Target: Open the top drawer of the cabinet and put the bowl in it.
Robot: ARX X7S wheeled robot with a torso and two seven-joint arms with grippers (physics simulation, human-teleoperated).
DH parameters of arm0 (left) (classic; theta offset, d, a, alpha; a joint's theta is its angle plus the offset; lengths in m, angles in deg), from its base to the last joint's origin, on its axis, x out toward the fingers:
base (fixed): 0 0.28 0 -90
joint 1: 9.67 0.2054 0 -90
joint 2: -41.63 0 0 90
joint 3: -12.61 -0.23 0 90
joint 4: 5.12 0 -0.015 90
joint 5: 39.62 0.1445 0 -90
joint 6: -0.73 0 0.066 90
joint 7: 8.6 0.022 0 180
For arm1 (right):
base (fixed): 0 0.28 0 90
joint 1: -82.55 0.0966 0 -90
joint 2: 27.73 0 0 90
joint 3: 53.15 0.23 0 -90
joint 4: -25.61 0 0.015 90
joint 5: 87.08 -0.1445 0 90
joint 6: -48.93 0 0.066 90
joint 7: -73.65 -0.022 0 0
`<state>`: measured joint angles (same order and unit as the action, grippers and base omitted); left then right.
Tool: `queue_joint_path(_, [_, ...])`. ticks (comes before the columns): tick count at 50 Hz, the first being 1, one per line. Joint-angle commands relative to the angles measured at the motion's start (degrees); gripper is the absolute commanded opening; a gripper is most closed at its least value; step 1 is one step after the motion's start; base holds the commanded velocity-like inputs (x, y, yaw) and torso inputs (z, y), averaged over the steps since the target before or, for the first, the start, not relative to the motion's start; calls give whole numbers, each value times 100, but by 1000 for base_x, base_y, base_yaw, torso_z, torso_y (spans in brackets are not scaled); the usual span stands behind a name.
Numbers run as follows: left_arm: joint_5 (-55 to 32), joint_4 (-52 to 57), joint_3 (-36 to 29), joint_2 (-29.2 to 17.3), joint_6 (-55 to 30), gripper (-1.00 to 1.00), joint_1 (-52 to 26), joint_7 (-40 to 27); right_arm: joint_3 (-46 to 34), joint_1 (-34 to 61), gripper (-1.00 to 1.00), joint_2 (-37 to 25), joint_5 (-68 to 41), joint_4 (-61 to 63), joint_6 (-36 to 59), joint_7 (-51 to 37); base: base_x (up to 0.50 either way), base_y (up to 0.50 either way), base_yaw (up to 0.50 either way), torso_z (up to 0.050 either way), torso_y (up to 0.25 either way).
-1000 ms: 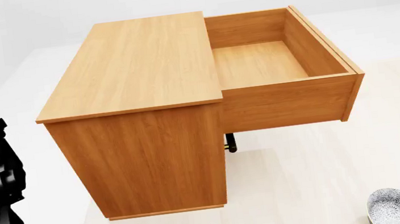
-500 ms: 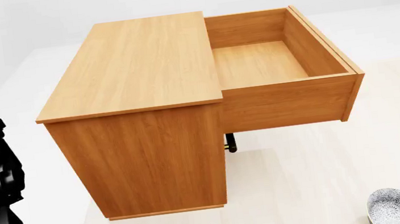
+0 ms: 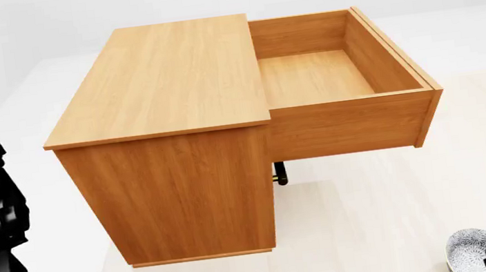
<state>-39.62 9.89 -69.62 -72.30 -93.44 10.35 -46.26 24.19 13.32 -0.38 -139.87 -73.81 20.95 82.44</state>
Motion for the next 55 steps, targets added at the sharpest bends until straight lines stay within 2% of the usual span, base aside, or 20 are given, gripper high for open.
queue_joint_path(1, [-1,0,-1,-5,5,100,-8,0,-116,69,100,97,101,-151,-63,75,0,0,0,0,0])
queue_joint_path(52, [1,0,-40,27,18,100,5,-32,-459,273,100,436,481,-978,-458,456,0,0,0,0,0])
queue_joint_path(53, [2,0,-42,27,19,100,5,-32,-456,272,-100,440,491,-991,-474,445,0,0,0,0,0])
queue_joint_path(55, [0,0,-42,27,21,100,6,-32,-449,253,-100,439,494,-990,-496,439,0,0,0,0,0])
